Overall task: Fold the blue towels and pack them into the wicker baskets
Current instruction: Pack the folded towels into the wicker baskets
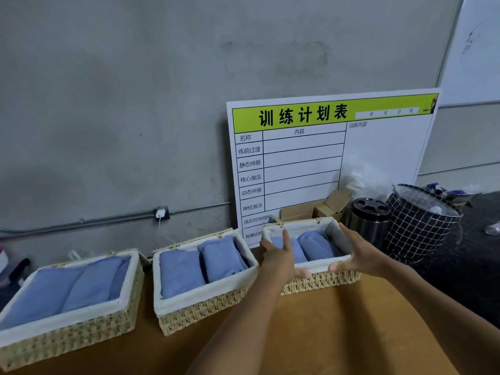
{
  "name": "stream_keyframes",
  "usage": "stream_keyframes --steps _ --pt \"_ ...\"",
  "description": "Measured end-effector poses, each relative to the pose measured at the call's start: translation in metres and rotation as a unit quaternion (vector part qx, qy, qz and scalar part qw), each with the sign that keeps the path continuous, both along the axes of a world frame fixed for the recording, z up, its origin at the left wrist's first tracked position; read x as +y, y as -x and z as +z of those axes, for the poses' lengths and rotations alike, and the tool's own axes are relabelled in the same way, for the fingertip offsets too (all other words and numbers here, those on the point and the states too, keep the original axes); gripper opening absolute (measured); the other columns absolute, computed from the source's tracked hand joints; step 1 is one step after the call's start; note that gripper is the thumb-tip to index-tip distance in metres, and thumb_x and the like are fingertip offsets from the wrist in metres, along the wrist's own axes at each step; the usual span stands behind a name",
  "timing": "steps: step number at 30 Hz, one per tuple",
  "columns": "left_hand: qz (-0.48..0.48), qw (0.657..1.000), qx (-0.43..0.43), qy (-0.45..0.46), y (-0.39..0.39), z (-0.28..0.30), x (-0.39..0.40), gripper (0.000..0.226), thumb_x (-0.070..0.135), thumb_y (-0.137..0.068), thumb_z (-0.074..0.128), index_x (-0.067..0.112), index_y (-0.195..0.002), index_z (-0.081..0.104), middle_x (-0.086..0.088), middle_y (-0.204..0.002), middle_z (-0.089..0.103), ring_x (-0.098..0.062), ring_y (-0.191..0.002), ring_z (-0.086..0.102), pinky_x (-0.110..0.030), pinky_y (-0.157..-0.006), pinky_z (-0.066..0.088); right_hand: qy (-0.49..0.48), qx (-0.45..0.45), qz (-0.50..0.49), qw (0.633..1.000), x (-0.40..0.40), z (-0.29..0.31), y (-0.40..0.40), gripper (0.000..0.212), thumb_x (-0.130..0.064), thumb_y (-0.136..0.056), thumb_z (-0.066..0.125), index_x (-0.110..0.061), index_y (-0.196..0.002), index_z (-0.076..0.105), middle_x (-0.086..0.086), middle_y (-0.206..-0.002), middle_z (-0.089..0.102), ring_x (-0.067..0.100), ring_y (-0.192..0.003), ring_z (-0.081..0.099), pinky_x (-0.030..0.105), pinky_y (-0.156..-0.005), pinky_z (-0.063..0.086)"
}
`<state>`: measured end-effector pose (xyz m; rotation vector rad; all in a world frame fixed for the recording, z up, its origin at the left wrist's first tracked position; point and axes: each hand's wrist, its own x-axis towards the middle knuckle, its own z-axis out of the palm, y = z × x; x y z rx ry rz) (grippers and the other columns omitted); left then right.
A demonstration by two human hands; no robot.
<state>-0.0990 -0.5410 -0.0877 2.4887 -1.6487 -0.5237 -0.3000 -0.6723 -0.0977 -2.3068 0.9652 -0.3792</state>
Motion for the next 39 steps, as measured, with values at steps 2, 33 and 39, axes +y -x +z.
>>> stream_keyframes --steps 2,33,39 --pt "-0.005 1.0 -0.007 -0.013 -0.004 0.004 -0.002 0.129 0.064 -0.082 0.067 0.021 -0.151 -0.032 -0.043 -0.152 -0.023 -0.051 -0.144 0.027 -0.044 -0.108 0.04 -0.002 0.0 -0.005 1.0 -0.004 -0.002 -0.005 0.155 -0.084 -0.04 0.079 -0.025 -0.159 -0.001 0.006 -0.163 0.014 0.027 -0.149 0.019 0.044 -0.118 0.025" --pt "0.192 0.929 0.261 0.182 -0.087 0.002 -0.083 0.095 0.07 -0.095 0.041 0.019 -0.161 -0.004 -0.01 -0.165 0.023 -0.033 -0.149 0.028 -0.043 -0.117 0.026 -0.295 -0.143 -0.134 0.935 -0.124 -0.003 -0.074 0.129 -0.105 -0.059 0.011 -0.021 -0.155 0.031 0.005 -0.16 0.03 0.028 -0.146 0.029 0.052 -0.121 0.019" --pt "0.177 0.912 0.268 0.255 -0.078 0.022 -0.076 0.099 0.075 -0.09 0.044 0.031 -0.159 -0.012 -0.004 -0.163 0.029 -0.033 -0.144 0.037 -0.045 -0.115 0.031 -0.305 -0.2 -0.112 0.924 -0.112 0.017 -0.077 0.127 -0.105 -0.055 0.01 -0.019 -0.133 0.059 0.004 -0.145 0.051 0.024 -0.136 0.041 0.051 -0.119 0.024"
